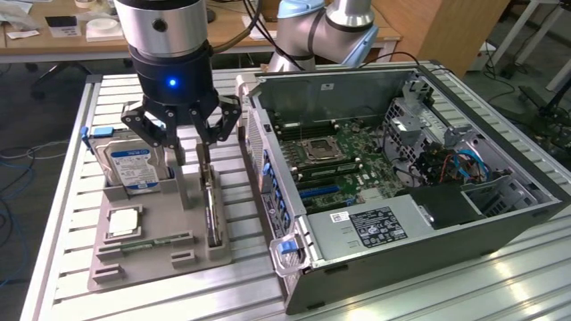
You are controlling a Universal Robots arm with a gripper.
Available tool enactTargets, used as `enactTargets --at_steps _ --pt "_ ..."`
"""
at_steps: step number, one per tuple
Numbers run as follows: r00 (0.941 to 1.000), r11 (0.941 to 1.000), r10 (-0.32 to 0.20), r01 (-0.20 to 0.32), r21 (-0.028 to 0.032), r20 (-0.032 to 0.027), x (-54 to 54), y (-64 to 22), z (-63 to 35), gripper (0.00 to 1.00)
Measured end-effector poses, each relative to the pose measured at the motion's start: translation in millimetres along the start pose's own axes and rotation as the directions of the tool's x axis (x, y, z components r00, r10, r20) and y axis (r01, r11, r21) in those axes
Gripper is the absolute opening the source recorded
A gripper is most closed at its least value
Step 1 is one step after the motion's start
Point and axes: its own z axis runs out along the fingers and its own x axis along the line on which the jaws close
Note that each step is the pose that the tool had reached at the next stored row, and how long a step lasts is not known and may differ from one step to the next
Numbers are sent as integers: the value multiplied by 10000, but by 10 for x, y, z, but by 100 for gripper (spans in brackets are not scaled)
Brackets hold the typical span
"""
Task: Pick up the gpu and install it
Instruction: 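Pick up the gpu and move the gpu toward the slot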
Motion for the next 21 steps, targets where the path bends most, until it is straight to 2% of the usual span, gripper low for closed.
enactTargets --at_steps 5,21 --pt "10000 10000 0 0 -1 1 0 0 2 43" --pt "10000 10000 1 -1 -1 1 3 -6 110 43"
